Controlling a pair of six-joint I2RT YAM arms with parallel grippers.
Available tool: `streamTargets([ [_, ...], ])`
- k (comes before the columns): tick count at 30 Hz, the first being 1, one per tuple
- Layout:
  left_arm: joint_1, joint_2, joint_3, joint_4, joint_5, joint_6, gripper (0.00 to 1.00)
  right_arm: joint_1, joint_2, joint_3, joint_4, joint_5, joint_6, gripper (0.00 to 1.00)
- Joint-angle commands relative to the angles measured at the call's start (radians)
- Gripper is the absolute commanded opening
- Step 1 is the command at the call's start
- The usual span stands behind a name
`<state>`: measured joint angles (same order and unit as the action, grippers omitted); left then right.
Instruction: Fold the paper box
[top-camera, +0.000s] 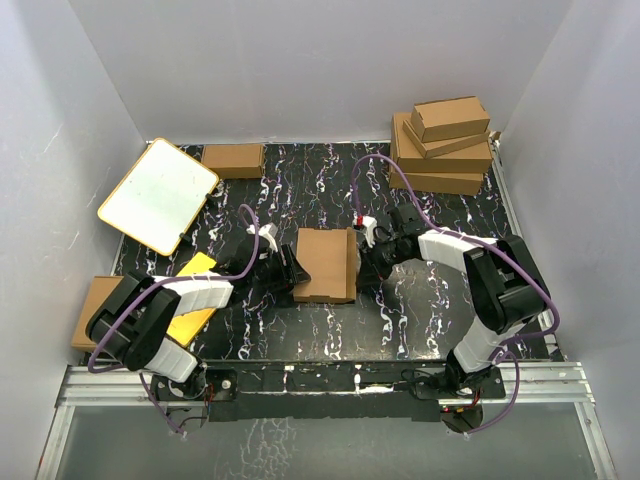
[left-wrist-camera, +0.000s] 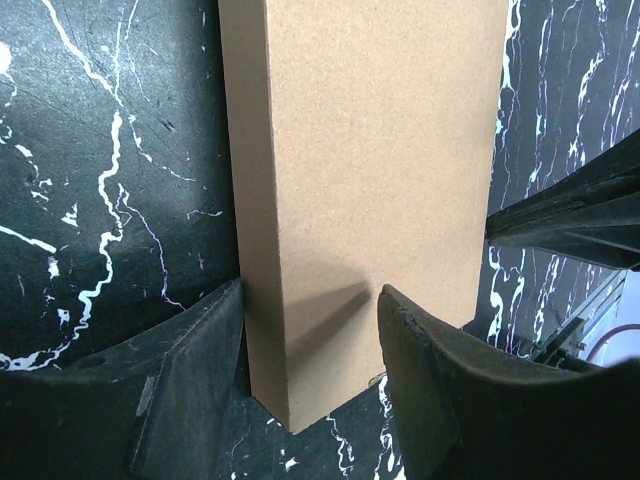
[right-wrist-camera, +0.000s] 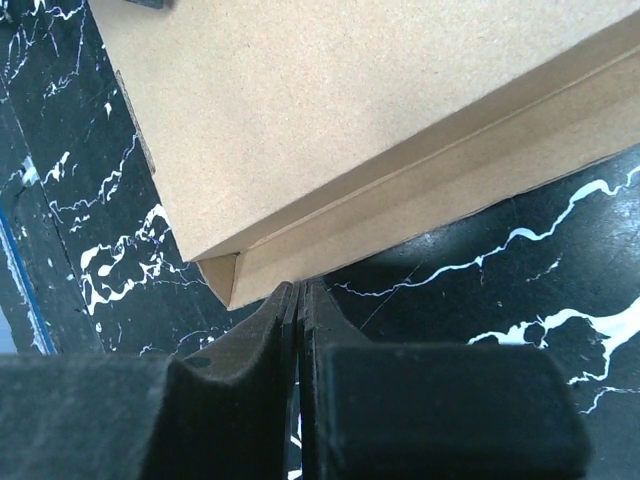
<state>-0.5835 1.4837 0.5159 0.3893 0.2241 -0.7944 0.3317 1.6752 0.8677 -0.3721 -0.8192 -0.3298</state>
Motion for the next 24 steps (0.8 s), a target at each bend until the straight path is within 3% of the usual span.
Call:
streamTargets([
  [1, 0.005, 0.015, 0.018, -0.034, 0.006, 0.023, 0.55, 0.002, -0.004, 0.009, 0.051, -0.074, 0.061, 0.11],
  [9, 0.005, 0.018, 0.022, -0.034, 0.011, 0.021, 0.55, -0.063, -0.017, -0.009, 0.085, -0.144, 0.146, 0.29],
  [14, 0.005, 0.015, 0.018, -0.029, 0.015, 0.018, 0.55, -0.112, -0.013, -0.055, 0.132, -0.229, 0.21, 0.46],
  [24, 0.005, 0.026, 0.017, -0.017, 0.021, 0.017, 0.55, -0.135, 0.064, -0.08, 0.186, -0.31, 0.307, 0.48],
])
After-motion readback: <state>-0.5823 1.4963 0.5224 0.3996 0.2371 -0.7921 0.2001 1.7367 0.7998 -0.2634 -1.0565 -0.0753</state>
